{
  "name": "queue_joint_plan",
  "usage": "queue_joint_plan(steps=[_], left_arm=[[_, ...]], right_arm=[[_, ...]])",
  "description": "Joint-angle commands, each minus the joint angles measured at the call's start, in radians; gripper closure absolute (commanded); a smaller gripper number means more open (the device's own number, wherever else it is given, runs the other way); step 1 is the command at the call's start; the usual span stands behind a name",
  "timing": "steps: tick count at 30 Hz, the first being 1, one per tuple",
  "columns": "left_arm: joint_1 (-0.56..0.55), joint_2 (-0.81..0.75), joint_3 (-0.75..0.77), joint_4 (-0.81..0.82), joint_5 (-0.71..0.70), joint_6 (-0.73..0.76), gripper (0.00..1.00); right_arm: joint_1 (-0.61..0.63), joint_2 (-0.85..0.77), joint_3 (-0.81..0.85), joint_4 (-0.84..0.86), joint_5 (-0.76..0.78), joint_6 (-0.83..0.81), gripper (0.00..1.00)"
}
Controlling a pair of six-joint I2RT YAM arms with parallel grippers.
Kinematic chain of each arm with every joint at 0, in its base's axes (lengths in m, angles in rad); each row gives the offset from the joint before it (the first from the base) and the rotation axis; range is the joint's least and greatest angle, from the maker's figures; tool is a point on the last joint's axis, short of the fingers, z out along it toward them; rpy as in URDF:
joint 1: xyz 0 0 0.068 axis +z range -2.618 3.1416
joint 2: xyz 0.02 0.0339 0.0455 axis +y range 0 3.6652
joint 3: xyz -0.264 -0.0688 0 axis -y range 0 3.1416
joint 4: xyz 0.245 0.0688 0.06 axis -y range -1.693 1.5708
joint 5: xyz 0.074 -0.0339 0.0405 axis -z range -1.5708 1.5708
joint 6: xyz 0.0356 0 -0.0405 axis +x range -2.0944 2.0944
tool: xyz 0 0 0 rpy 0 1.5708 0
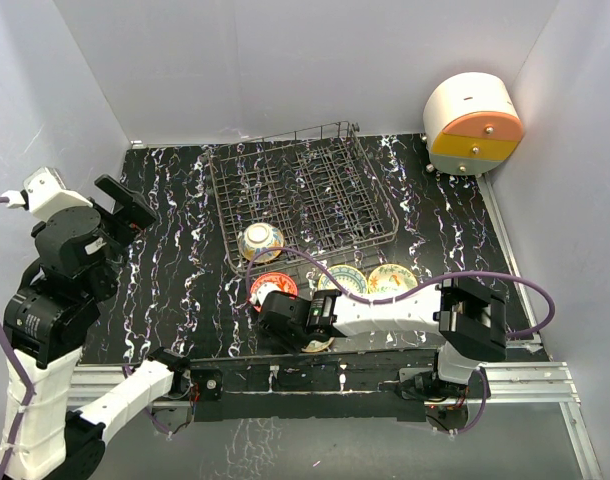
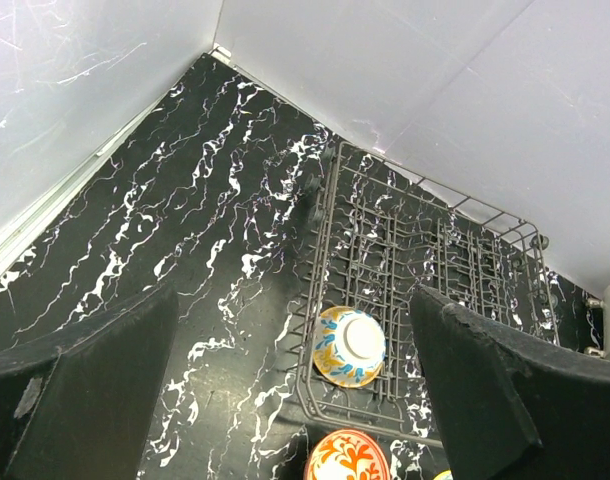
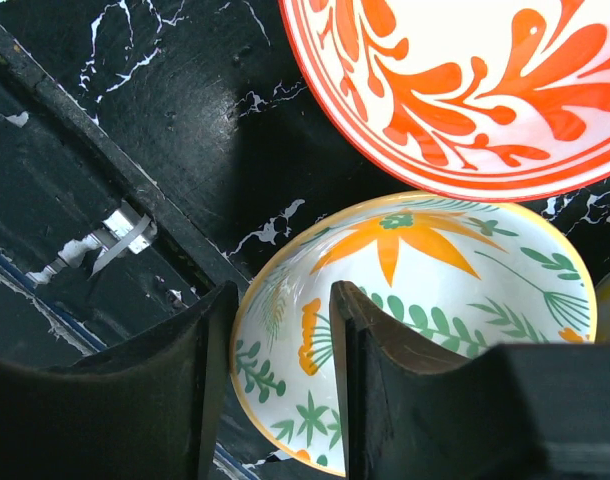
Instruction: Load the bowls into the dish rack
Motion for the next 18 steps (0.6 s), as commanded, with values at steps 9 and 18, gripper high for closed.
queue_joint_plan(steps=[9, 18], left_arm=[[-0.005, -0.027, -0.001, -0.057, -0.03, -0.012, 0.03], [-0.005, -0.032, 0.023, -0.092, -0.037, -0.024, 0.03]], right_arm=[[0.0, -0.013, -0.019, 0.041, -0.064, -0.004, 0.48], [0.013, -0.002, -0.012, 0.027, -0.037, 0.013, 0.72]])
